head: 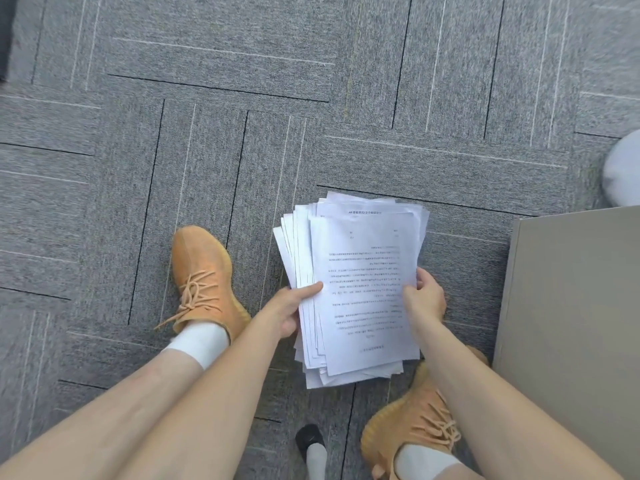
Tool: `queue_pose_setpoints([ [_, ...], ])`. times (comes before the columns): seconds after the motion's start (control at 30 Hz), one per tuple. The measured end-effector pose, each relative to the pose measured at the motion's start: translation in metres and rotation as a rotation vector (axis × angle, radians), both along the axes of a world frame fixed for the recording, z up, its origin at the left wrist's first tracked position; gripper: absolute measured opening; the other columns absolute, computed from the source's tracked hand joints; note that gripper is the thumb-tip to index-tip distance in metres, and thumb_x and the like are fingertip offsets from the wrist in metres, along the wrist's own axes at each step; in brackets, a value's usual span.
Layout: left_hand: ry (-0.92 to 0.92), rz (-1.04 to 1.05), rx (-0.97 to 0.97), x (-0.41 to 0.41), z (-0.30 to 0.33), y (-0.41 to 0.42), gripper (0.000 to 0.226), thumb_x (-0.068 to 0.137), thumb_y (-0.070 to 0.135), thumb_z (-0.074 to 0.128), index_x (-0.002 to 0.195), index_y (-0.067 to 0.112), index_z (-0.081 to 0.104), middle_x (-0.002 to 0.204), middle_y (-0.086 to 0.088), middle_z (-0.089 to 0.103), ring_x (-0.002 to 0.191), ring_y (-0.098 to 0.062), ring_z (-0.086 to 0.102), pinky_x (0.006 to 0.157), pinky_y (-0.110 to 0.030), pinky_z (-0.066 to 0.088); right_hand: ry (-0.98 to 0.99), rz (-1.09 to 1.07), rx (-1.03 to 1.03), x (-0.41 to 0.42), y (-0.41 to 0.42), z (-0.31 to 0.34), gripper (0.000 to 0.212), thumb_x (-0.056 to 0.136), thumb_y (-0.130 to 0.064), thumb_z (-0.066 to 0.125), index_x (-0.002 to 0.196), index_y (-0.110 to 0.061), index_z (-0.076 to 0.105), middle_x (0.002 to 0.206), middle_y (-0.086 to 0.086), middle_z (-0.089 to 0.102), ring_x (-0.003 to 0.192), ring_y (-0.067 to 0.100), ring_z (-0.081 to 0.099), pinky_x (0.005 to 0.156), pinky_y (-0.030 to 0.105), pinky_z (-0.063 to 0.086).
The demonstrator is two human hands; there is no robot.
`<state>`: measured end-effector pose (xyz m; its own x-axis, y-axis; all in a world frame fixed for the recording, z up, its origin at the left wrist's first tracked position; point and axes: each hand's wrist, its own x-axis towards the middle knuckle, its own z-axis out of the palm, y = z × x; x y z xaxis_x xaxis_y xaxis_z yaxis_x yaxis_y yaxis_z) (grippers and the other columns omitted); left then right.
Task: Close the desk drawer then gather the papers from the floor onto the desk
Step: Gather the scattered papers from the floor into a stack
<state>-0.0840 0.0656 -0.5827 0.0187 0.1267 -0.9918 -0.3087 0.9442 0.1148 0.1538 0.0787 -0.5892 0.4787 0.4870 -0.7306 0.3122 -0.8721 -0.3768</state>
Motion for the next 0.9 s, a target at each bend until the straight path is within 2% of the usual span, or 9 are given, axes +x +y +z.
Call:
queue_pose_setpoints([
  [0.1,0.025,-0.206,0.068,0.008,0.006,-0.004,0.044,0.08,0.003,0.075,0.122,0.001,0.062,0.124,-0.016,0.068,0.105,-0.029,0.066,0.095,-0.043,0.052,0.096,-0.028,-0.036,0.003,0.002,0.005,0.051,0.091,-0.01,0.053,0.138,-0.031,0.056,0.109,0.0,0.069,0.097,0.023,0.064,0.08,0.037,0.054],
  [0.17,0.108,-0.321,0.109,0.015,0.008,-0.004,0.044,0.083,0.001,0.071,0.126,0.001,0.059,0.125,-0.016,0.066,0.106,-0.03,0.064,0.096,-0.042,0.052,0.149,-0.052,-0.063,0.004,-0.001,0.006,0.054,0.09,-0.014,0.059,0.141,-0.03,0.053,0.107,0.002,0.068,0.099,0.026,0.066,0.084,0.044,0.058],
  [0.23,0.124,-0.343,0.105,0.015,0.011,-0.002,0.044,0.084,0.001,0.069,0.127,0.0,0.057,0.125,-0.016,0.065,0.111,-0.032,0.064,0.098,-0.046,0.051,0.166,-0.02,-0.07,0.005,-0.001,0.01,0.053,0.089,-0.016,0.061,0.14,-0.029,0.054,0.107,0.005,0.069,0.099,0.027,0.067,0.085,0.046,0.058],
  [0.4,0.012,-0.288,0.088,-0.001,0.034,0.01,0.04,0.085,-0.005,0.067,0.124,-0.001,0.06,0.123,-0.018,0.067,0.106,-0.033,0.067,0.094,-0.049,0.053,0.176,0.076,-0.118,0.006,0.004,0.03,0.04,0.089,-0.021,0.06,0.129,-0.02,0.057,0.114,0.002,0.067,0.1,0.024,0.061,0.086,0.037,0.047],
  [0.5,-0.04,-0.255,0.126,-0.011,0.065,0.026,0.037,0.085,-0.007,0.066,0.121,-0.001,0.063,0.122,-0.021,0.068,0.109,-0.036,0.066,0.097,-0.054,0.05,0.294,-0.082,-0.146,-0.001,0.017,0.059,0.03,0.086,-0.024,0.06,0.115,-0.013,0.057,0.111,0.006,0.068,0.093,0.027,0.064,0.088,0.043,0.053],
  [0.57,-0.045,-0.264,0.168,-0.017,0.095,0.043,0.039,0.084,-0.007,0.065,0.124,-0.003,0.063,0.121,-0.021,0.068,0.111,-0.037,0.065,0.1,-0.055,0.048,0.349,-0.123,-0.115,-0.005,0.034,0.09,0.026,0.087,-0.016,0.058,0.112,-0.008,0.06,0.097,0.009,0.069,0.082,0.029,0.065,0.079,0.04,0.054],
  [0.67,-0.021,-0.281,0.257,-0.025,0.156,0.07,0.038,0.083,-0.006,0.066,0.121,-0.007,0.063,0.116,-0.023,0.07,0.111,-0.039,0.065,0.1,-0.054,0.048,0.402,-0.094,0.025,-0.011,0.062,0.154,0.027,0.087,0.0,0.055,0.112,-0.003,0.065,0.095,0.016,0.073,0.077,0.032,0.069,0.072,0.039,0.058],
  [0.77,0.006,-0.297,0.391,-0.029,0.24,0.095,0.03,0.085,-0.003,0.066,0.115,-0.005,0.065,0.091,-0.015,0.075,0.092,-0.034,0.069,0.097,-0.05,0.051,0.443,0.009,0.194,-0.013,0.085,0.241,0.019,0.089,0.005,0.054,0.1,-0.006,0.065,0.097,0.017,0.073,0.075,0.028,0.069,0.064,0.034,0.058],
  [0.9,0.046,-0.273,0.619,-0.028,0.366,0.113,0.04,0.087,0.008,0.069,0.124,-0.006,0.062,0.118,-0.023,0.069,0.095,-0.033,0.069,0.089,-0.048,0.057,0.441,0.1,0.511,-0.008,0.095,0.386,0.024,0.082,0.005,0.06,0.103,-0.005,0.066,0.101,0.02,0.074,0.072,0.019,0.07,0.065,0.029,0.059],
])
